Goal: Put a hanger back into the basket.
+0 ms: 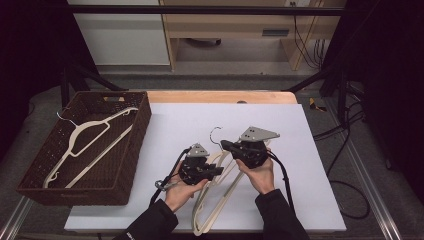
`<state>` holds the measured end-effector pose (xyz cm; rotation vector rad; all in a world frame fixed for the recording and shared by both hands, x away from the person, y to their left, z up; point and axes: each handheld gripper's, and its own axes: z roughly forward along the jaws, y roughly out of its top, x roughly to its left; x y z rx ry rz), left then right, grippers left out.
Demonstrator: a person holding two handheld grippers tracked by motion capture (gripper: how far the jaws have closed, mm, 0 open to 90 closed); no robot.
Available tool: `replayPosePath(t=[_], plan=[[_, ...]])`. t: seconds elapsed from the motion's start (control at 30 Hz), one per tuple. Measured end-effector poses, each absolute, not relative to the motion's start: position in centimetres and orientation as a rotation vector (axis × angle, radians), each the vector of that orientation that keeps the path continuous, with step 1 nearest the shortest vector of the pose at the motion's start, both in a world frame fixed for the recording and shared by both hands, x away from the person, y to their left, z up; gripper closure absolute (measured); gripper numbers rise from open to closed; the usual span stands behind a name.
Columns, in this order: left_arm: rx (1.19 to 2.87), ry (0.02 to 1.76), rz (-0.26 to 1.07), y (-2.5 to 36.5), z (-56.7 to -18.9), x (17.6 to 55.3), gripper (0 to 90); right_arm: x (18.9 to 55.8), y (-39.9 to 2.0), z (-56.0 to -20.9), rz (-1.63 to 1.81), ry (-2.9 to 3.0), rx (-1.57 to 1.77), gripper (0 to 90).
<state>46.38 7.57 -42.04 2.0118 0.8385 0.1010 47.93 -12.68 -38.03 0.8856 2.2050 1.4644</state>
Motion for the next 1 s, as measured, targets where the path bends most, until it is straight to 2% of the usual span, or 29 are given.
replayPosePath(t=[0.17, 0.33, 0.37, 0.57, 0.7, 0.9, 0.93, 1.0], plan=[[1.993, 0.865, 0.104, 7.6, -41.5, 46.1, 83.1, 47.7, -13.3, -38.2, 1.499, 2.190, 0.898, 90.0], [1.970, 0.868, 0.115, 7.5, -41.0, 45.7, 86.2, 47.0, -13.9, -37.8, 1.541, 2.167, 0.870, 85.3], [1.972, 0.859, 0.117, 7.7, -40.7, 45.4, 86.2, 46.4, -14.5, -37.4, 1.558, 2.153, 0.864, 81.1], [1.971, 0.826, 0.131, 7.9, -39.8, 44.6, 86.3, 45.0, -15.7, -36.8, 1.578, 2.129, 0.850, 70.6], [1.976, 0.798, 0.171, 8.7, -38.6, 44.2, 86.3, 43.6, -16.8, -36.8, 1.593, 2.105, 0.830, 56.3], [1.958, 0.783, 0.192, 10.2, -37.1, 44.0, 86.3, 42.8, -18.3, -37.2, 1.632, 2.056, 0.859, 40.0], [1.954, 0.777, 0.205, 10.6, -36.8, 44.0, 86.3, 42.8, -18.3, -37.2, 1.632, 2.056, 0.859, 40.0], [1.946, 0.767, 0.237, 11.7, -35.8, 43.9, 86.3, 42.7, -19.0, -37.5, 1.627, 2.022, 0.894, 31.0]])
